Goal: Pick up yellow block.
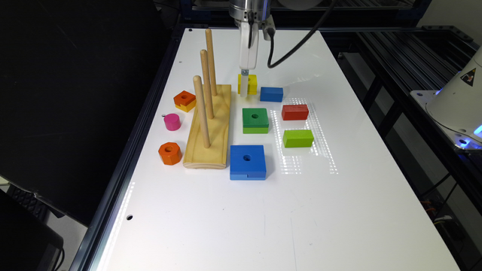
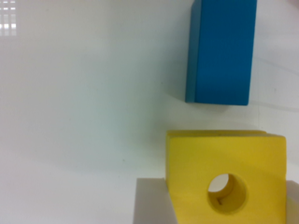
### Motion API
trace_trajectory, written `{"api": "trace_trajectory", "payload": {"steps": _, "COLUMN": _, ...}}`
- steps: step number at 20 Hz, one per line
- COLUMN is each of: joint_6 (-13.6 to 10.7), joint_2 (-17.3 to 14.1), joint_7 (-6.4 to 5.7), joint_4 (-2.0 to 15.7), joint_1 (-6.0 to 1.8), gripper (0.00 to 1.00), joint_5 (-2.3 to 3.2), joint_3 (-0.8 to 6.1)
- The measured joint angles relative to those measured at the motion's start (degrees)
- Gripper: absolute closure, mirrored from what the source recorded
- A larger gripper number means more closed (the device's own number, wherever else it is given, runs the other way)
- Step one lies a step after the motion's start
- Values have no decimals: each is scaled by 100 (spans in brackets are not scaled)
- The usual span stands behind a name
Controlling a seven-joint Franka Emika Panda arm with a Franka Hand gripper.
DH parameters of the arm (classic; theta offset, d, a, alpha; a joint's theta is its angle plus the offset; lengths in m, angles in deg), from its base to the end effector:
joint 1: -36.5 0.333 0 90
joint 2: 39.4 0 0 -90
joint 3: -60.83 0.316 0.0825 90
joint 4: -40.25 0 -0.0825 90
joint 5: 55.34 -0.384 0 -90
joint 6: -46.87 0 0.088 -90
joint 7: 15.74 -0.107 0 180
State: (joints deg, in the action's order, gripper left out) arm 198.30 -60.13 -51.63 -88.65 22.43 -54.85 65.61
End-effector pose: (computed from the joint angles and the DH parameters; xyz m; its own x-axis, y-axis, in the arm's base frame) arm 0.5388 -0.0871 0.2063 0.7058 -0.7083 0.0118 -0.7075 -0.7056 -0.0396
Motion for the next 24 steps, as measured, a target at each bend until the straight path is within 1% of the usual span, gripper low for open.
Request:
{"api": "trace_trajectory", "payload": {"steps": 6, "joint_6": -33, "joint_2": 62, "joint_7": 0, "joint_4": -9, "joint_1": 0, "gripper": 100, "joint_5": -1, "joint_3": 2}}
{"api": "trace_trajectory", "payload": {"steps": 12, "joint_6": -545, "joint_2": 561, "joint_7": 0, "joint_4": -16, "joint_1": -1, "gripper": 100, "joint_5": -17, "joint_3": 13}}
{"api": "trace_trajectory", "payload": {"steps": 18, "joint_6": -587, "joint_2": 642, "joint_7": 0, "joint_4": -43, "joint_1": -1, "gripper": 100, "joint_5": -18, "joint_3": 15}}
{"api": "trace_trajectory", "payload": {"steps": 20, "joint_6": -728, "joint_2": 806, "joint_7": 0, "joint_4": -34, "joint_1": -1, "gripper": 100, "joint_5": -24, "joint_3": 18}}
{"api": "trace_trajectory", "payload": {"steps": 22, "joint_6": -958, "joint_2": 1041, "joint_7": 0, "joint_4": -42, "joint_1": -1, "gripper": 100, "joint_5": -37, "joint_3": 22}}
{"api": "trace_trajectory", "payload": {"steps": 23, "joint_6": -1031, "joint_2": 1123, "joint_7": 0, "joint_4": -55, "joint_1": -1, "gripper": 100, "joint_5": -42, "joint_3": 25}}
{"api": "trace_trajectory", "payload": {"steps": 24, "joint_6": -1037, "joint_2": 1135, "joint_7": 0, "joint_4": -62, "joint_1": -1, "gripper": 100, "joint_5": -43, "joint_3": 25}}
